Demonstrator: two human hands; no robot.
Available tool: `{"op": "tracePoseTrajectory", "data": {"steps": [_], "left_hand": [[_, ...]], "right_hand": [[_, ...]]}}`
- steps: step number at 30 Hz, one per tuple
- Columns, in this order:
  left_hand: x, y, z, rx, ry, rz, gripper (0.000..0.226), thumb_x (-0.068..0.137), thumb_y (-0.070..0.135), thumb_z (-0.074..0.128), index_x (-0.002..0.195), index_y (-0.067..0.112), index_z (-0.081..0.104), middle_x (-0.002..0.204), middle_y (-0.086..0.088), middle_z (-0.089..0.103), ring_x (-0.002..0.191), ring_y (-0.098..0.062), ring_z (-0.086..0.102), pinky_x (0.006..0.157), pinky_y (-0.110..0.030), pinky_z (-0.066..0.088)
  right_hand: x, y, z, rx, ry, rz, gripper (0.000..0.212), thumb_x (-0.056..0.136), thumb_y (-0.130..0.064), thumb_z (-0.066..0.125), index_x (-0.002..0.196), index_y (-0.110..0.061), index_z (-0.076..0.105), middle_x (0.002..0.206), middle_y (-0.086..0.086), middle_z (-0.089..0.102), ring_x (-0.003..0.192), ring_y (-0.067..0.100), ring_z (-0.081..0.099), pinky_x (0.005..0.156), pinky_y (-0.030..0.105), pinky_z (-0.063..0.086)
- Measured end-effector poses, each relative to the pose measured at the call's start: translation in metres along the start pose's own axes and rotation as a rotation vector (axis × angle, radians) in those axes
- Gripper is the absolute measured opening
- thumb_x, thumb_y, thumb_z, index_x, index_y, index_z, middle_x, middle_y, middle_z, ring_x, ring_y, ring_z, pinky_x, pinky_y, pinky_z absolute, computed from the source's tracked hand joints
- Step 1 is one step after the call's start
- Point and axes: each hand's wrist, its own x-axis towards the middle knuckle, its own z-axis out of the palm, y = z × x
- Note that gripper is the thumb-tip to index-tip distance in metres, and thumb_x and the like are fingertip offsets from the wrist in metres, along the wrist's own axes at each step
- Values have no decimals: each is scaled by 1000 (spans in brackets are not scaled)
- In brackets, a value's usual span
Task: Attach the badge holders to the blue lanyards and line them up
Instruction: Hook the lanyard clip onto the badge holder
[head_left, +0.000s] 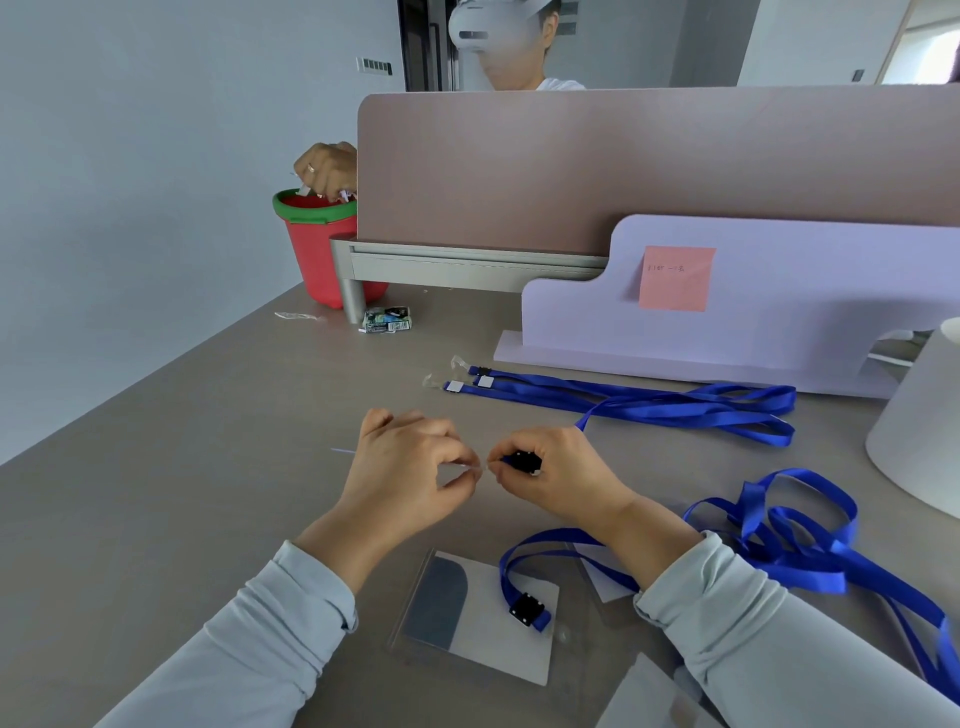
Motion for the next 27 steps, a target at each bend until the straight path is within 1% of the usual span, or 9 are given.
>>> {"op": "tracePoseTrajectory", "data": {"steps": [1,3,5,8,12,17,19,22,27], "left_hand": [[0,1,1,1,8,-4,28,72,49,48,71,35,71,69,19,63,68,-4,54,69,-24,13],[0,2,3,-4,22,-14,21,71,45,53,69,34,71,69,19,63,67,-5,53,73,-28,19],[0,2,3,-10,34,-19,21,71,44,53,67,33,71,68,19,63,66,-6,52,73,-29,23],[1,2,4,-15,33,-22,30,72,47,45,67,32,70,68,17,62,67,-7,49,72,-29,20],[2,1,2,-20,25,-7,18,74,40,56,70,31,71,71,17,63,69,-8,48,70,-27,14],[3,-2,-2,-66,-8,26,20,77,43,54,77,32,71,76,16,62,73,-3,43,72,-27,17],[2,-3,-1,-60,-4,42,22,77,45,52,74,33,70,73,17,62,71,-2,44,69,-26,20],[2,-2,0,-80,24,41,28,73,47,45,69,33,70,70,19,62,69,-1,46,76,-17,23],[3,1,2,-85,54,26,23,72,43,49,67,32,70,67,19,62,67,1,43,76,-17,23]], "right_hand": [[0,0,0,-4,-1,-2,13,86,-13,61,94,-11,71,85,-4,67,73,2,57,72,12,47],[1,0,1,-9,0,-10,12,86,-13,61,93,-11,71,84,-6,66,71,1,56,71,11,46],[1,1,1,-9,5,-26,11,85,-12,62,91,-11,71,81,-9,63,69,-1,55,69,11,45],[2,1,1,-5,20,-61,9,83,-10,63,87,-11,71,77,-10,61,66,-3,53,67,12,45],[2,2,1,23,42,-97,8,81,-6,64,82,-10,71,74,-11,60,65,-3,54,65,11,45],[1,3,0,53,54,-102,8,80,-5,64,81,-10,70,72,-14,59,68,-2,56,66,10,45],[1,2,0,51,49,-113,8,80,-5,64,81,-10,70,72,-17,57,69,-3,56,66,9,45],[1,3,1,57,51,-130,8,80,-3,64,81,-9,70,71,-19,57,68,-4,56,65,9,45],[2,4,0,59,44,-124,8,81,-6,64,82,-10,70,72,-18,58,69,1,58,66,13,48]]}}
